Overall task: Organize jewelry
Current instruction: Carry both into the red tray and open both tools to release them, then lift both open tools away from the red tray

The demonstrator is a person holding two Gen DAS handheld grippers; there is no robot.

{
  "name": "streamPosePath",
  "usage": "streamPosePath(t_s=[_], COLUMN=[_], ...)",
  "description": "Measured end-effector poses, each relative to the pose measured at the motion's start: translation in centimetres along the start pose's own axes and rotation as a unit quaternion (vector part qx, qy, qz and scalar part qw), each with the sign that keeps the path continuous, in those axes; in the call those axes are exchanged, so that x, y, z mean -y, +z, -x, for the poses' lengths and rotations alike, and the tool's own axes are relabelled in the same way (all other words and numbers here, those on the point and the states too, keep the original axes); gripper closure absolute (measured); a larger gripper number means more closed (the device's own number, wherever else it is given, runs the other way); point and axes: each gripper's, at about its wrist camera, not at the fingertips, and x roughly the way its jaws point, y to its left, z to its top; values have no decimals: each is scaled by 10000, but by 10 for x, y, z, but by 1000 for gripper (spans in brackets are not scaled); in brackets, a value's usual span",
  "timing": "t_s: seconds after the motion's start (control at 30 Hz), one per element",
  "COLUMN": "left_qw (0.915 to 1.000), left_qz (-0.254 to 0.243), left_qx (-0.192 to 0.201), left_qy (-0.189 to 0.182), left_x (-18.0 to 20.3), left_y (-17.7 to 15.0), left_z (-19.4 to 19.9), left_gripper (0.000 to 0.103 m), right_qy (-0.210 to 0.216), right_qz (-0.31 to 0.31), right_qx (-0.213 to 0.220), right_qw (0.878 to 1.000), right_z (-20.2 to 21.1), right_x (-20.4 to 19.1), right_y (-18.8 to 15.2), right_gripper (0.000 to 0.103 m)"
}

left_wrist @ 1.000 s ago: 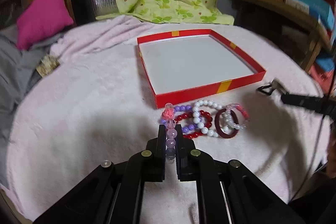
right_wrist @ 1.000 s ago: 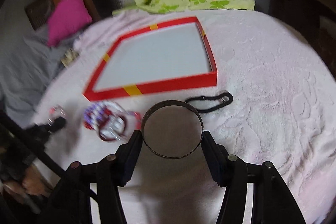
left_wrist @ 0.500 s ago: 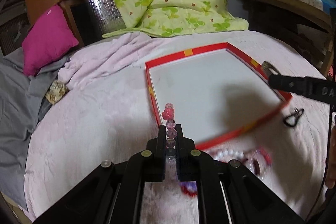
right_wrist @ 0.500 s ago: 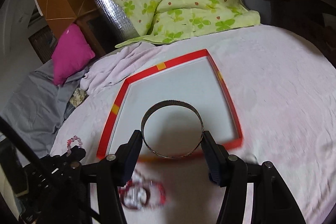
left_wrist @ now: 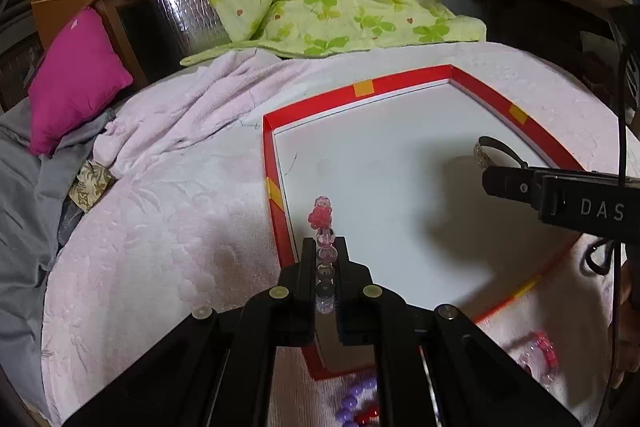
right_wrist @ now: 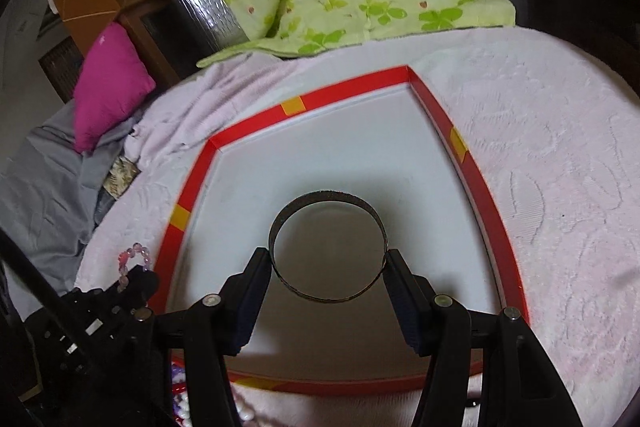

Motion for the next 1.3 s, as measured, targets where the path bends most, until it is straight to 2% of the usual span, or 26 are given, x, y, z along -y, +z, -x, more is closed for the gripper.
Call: streamPosePath(t_s=[0.27,0.33,0.4,0.43,0.47,0.6,0.63,0.67,0.73,0.83,0.93,0.97,1.07,1.17,1.3], left_qw=[9997,9995,9992,9990,9989,9986,9984,9983,9987,9979,9954,9945,9851,9751,9727], left_qz=[25,19,37,60,76,205,240,287,379,588,887,943,1331,1546,1377], left_qx=[-226,-305,-396,-439,-442,-371,-336,-293,-151,-48,-196,-293,-704,-775,-791], left_qy=[2,-13,-49,-36,-110,-324,-398,-421,-293,-280,-298,-349,-836,-1391,-1694], left_x=[0,2,2,1,1,-4,-6,-8,-15,-30,-49,-52,-63,-64,-54], left_y=[2,2,2,1,1,3,3,3,4,4,0,-2,-12,-17,-19], left_z=[-17,-21,-24,-24,-24,-15,-12,-8,0,7,-2,-7,-25,-30,-30], left_gripper=[95,94,88,75,70,64,58,48,39,37,32,32,32,32,33], right_qy=[-59,-46,1,78,171,312,370,437,291,203,321,394,640,525,572], right_qz=[8,-63,-158,-213,-250,-327,-391,-532,-812,-1181,-1477,-1562,-1772,-1677,-1623], right_qx=[-84,-92,-99,-80,-70,243,319,414,508,469,308,245,64,85,17], right_qw=[9999,9999,9998,9997,9995,9987,9980,9968,9950,9917,9880,9866,9821,9844,9851], right_z=[-12,-11,-9,-6,-3,22,28,36,45,45,37,34,23,23,25], right_x=[2,5,10,12,14,24,28,37,53,73,85,86,87,80,73], right_y=[2,4,5,5,6,8,9,9,9,7,4,3,-1,-5,-9], right_gripper=[41,37,25,25,25,25,25,25,25,25,25,26,25,25,25])
